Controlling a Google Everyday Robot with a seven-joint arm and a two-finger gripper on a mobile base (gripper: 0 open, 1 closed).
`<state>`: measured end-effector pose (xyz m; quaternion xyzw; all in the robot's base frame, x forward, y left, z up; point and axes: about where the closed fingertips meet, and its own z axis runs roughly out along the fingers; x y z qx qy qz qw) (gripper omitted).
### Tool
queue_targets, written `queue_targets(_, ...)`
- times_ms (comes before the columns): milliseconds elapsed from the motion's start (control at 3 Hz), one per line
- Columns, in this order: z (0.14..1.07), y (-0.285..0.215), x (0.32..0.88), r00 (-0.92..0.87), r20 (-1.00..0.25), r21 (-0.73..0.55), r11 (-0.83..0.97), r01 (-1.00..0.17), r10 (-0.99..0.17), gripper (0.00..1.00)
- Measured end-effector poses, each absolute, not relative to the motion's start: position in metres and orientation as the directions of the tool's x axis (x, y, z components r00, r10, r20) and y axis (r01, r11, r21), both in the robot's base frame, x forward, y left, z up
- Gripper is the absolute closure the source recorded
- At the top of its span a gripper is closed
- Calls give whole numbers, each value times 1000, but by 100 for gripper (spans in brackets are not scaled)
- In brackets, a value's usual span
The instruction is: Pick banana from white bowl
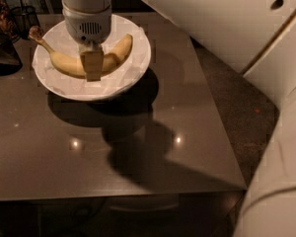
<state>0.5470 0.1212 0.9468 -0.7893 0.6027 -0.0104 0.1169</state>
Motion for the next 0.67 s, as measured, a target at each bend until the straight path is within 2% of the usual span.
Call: queue_targets(667, 963, 111, 497, 285, -122, -211, -256, -944, -951, 100)
